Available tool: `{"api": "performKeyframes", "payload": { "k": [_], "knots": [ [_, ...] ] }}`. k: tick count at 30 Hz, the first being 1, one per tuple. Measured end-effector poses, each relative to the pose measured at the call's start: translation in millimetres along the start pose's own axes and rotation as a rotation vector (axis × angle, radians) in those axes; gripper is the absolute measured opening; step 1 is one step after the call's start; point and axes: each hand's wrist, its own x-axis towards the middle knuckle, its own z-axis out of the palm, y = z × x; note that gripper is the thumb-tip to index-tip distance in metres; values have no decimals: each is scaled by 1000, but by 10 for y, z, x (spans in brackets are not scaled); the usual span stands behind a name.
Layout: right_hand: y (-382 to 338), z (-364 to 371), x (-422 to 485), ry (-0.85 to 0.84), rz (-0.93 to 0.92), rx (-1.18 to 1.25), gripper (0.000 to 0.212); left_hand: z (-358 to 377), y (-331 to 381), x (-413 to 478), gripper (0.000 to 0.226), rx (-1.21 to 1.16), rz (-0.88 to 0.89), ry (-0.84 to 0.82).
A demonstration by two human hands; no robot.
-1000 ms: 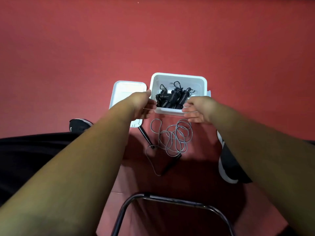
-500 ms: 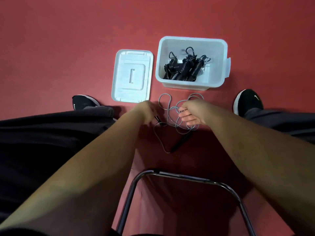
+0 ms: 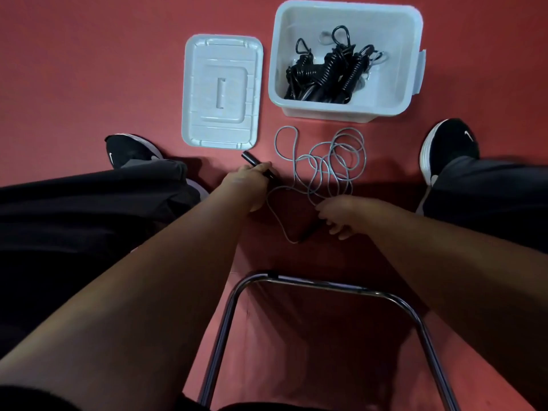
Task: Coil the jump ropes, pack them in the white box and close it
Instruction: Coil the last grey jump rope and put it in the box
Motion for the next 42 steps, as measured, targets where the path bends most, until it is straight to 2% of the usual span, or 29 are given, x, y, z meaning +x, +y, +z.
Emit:
{"api": "performKeyframes", "payload": {
  "k": [3,5,8,11,12,13,16,19,22,25,28,29,31,35,39,42],
  "knots": [
    [21,22,76,13,-55,56,26,147,-115,206,86,-105,-37,37],
    [-62,-15,-20,89,-127,77,25,287,-198,415,84,-162,-53,64],
    [-140,-90,-127,127,-171,85,20,96,-131,203,67,-202,-57,126],
    [-168,-183,-162,181,-214,-78,30,-166,-56,-53,40,-188,44,229],
    [-188,-210,-200,187,-225,-137,28,-224,-57,-91,34,-202,68,270],
    [-206,-243,-238,206,-247,-198,23,-280,-54,-128,30,-234,93,312],
    [-274,-325,-489,277,-347,-287,30,-392,-56,-167,27,-459,120,414],
    [-321,-382,-687,225,-337,-83,28,-640,37,-326,35,-756,114,431],
    [-431,-483,-937,250,-377,18,39,-875,93,-602,37,-989,107,497],
    [-564,-579,-1182,195,-410,251,28,-1073,121,-876,34,-1292,82,520],
    [-690,-641,-1518,140,-461,421,28,-1264,222,-1202,34,-1477,105,526],
    [-717,-651,-1646,121,-488,476,26,-1330,258,-1309,34,-1505,123,518],
    [-749,-671,-1863,117,-549,477,37,-1458,319,-1498,34,-1517,158,504],
    [-847,-697,-2295,87,-710,502,18,-1692,395,-1823,35,-1467,224,528],
    [-910,-706,-2746,43,-814,597,20,-1933,452,-2165,36,-1406,313,544],
    [-903,-753,-3030,70,-886,584,15,-2112,444,-2421,36,-1345,355,551]
  ]
}}
